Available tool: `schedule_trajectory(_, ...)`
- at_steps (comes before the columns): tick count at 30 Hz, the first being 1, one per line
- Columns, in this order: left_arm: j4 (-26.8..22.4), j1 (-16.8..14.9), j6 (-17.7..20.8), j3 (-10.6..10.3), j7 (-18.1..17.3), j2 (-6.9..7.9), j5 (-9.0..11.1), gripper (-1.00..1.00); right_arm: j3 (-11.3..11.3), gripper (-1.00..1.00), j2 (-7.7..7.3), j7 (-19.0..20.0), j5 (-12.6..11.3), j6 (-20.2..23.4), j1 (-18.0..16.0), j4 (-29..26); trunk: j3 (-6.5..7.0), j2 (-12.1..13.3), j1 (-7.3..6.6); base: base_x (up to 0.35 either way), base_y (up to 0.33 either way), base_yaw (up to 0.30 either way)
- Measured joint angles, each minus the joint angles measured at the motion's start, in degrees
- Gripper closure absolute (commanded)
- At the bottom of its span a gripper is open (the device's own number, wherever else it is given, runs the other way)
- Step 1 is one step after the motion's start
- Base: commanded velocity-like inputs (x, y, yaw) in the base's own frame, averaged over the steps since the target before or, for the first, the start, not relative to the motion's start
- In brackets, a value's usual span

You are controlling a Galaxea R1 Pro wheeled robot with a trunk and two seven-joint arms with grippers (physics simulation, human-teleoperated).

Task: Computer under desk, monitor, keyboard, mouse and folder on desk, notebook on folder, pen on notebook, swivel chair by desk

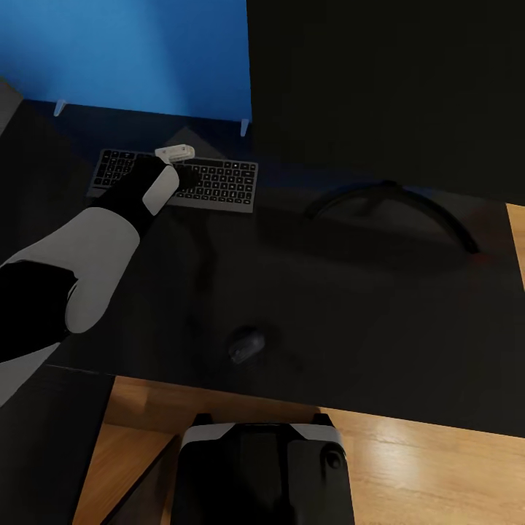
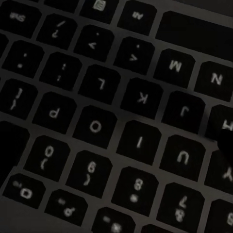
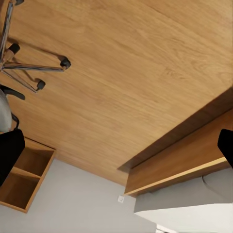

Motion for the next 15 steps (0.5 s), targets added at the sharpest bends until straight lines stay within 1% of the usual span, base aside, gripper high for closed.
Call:
schedule_trajectory(3,0.0,-0.02,0.07,0.28,0.07,0.07,-0.27,-1.0,0.01,-1.0,0.0,0.01,0.01,0.0,-0.01,0.0,0.0,0.01,0.02,-0.217,0.0,0.0)
schedule_trajectory(6,0.0,0.02,0.03,0.17,0.04,0.09,-0.16,-1.0,0.02,-1.0,0.0,0.02,0.01,0.0,-0.02,0.0,0.0,0.0,0.01,-0.115,0.0,0.0)
schedule_trajectory(15,0.03,0.03,0.06,0.05,0.05,0.1,-0.16,-1.0,-0.04,-1.0,0.0,0.05,0.0,0.0,0.0,0.0,0.0,-0.01,-0.01,-0.022,0.0,0.0)
